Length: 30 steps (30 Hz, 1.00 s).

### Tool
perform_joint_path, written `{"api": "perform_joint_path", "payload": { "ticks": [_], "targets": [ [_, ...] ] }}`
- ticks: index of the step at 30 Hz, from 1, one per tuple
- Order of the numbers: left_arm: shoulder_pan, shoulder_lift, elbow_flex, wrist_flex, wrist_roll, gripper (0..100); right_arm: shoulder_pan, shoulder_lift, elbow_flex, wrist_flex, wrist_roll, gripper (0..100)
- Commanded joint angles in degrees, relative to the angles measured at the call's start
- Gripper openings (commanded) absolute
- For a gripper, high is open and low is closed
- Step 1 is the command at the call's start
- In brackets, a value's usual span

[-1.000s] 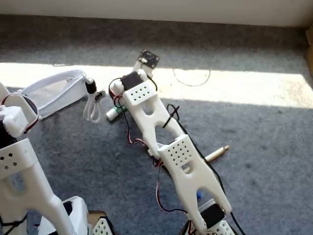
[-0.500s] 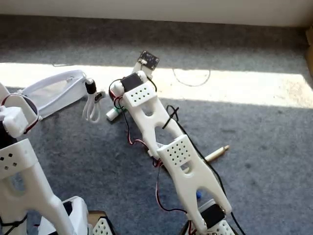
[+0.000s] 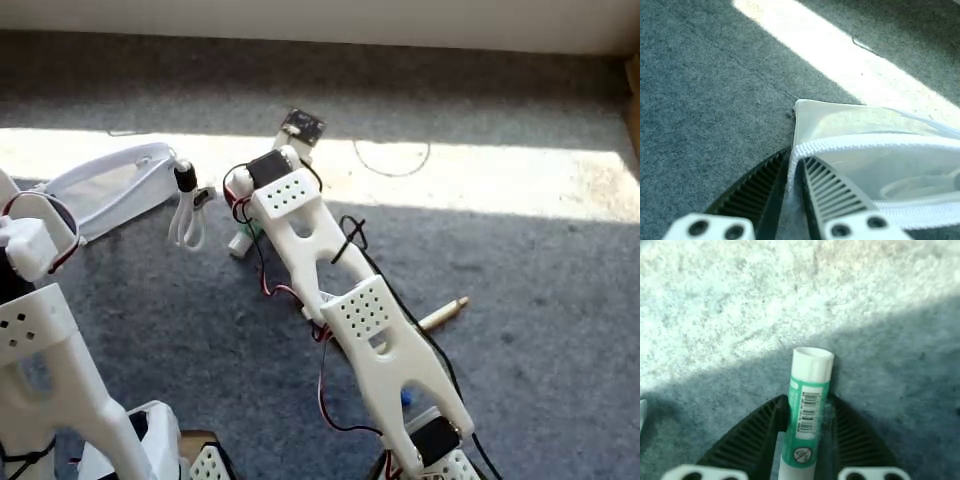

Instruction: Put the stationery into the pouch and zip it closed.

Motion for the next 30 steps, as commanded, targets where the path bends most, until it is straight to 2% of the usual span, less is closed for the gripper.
{"api": "perform_joint_path", "payload": {
  "ticks": [1, 5, 12, 18, 20, 24, 30],
  "targets": [
    [-0.1, 1.0, 0.7, -0.7, 0.4, 1, 0.8, -0.3, -0.8, 3.8, 1.7, 8.3],
    [-0.1, 1.0, 0.7, -0.7, 0.4, 1, 1.8, -0.7, -1.0, 4.2, 5.4, 2.1],
    [0.3, 1.0, 0.7, -0.6, 0.4, 1, 2.7, -2.1, -2.2, 4.5, 6.5, 2.0],
    [4.7, 0.9, 0.1, -0.4, 0.4, 1, 2.8, -5.1, -9.0, 11.3, 6.8, 2.0],
    [6.3, 0.0, 0.2, -0.5, 0.4, 1, 2.8, -5.4, -12.4, 12.9, 9.9, 2.0],
    [9.5, -4.2, 0.3, -0.4, 0.4, 1, 4.2, -5.5, -17.4, 13.1, 15.9, 1.9],
    [14.9, -7.3, 0.7, -0.4, 0.4, 1, 8.7, -5.9, -20.7, 13.1, 16.2, 1.6]
  ]
}}
